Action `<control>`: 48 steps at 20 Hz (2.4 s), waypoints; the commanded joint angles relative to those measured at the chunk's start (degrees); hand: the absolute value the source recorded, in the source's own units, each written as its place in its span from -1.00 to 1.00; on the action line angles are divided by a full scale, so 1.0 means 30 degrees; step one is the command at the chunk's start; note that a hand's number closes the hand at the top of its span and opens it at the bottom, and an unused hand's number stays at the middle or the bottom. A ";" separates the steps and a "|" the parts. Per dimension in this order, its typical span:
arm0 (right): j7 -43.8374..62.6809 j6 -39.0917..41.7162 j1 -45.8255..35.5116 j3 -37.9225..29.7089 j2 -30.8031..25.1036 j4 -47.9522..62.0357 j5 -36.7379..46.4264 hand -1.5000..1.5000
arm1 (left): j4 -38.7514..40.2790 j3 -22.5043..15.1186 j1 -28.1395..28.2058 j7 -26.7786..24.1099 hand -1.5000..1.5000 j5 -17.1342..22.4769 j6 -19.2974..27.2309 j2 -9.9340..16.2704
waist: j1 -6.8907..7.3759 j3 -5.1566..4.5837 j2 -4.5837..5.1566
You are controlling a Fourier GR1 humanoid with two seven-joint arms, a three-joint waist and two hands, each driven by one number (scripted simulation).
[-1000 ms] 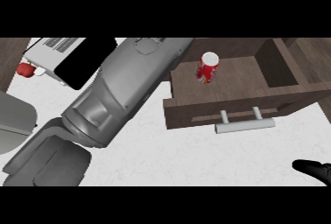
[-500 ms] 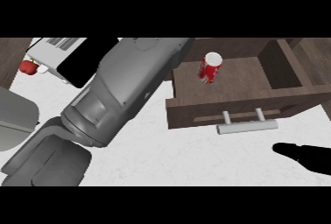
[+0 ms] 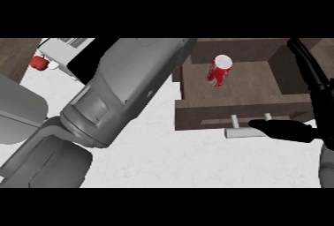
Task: Pick up the can, place it into the drawer and close the drawer
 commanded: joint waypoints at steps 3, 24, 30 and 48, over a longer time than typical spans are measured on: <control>-0.1086 -0.1213 -0.2057 0.1602 0.0042 0.4742 0.3464 -1.00 | 0.0297 0.0179 0.0271 -0.0231 -1.00 -0.0200 -0.0684 0.0055 | 0.0920 -0.0026 -0.0166; -0.3621 -1.1788 -1.0094 0.0263 0.2977 2.2244 0.9254 -1.00 | -0.2374 0.0225 0.2209 0.1611 -1.00 -0.1288 -0.1847 0.2669 | 0.2010 -0.0026 -0.0399; -0.3761 -1.3769 -1.3016 -0.0710 0.2948 2.5915 0.9651 -1.00 | -0.3387 0.0133 0.3071 0.2296 -1.00 -0.1496 -0.2786 0.4000 | 0.2406 -0.0024 -0.0232; -0.5694 -1.3312 -1.8124 -0.3224 0.2597 2.9457 0.7824 -1.00 | -0.8904 -0.0368 0.6895 0.3905 -1.00 -0.1738 -0.3077 0.5834 | 0.3066 -0.0006 -0.0205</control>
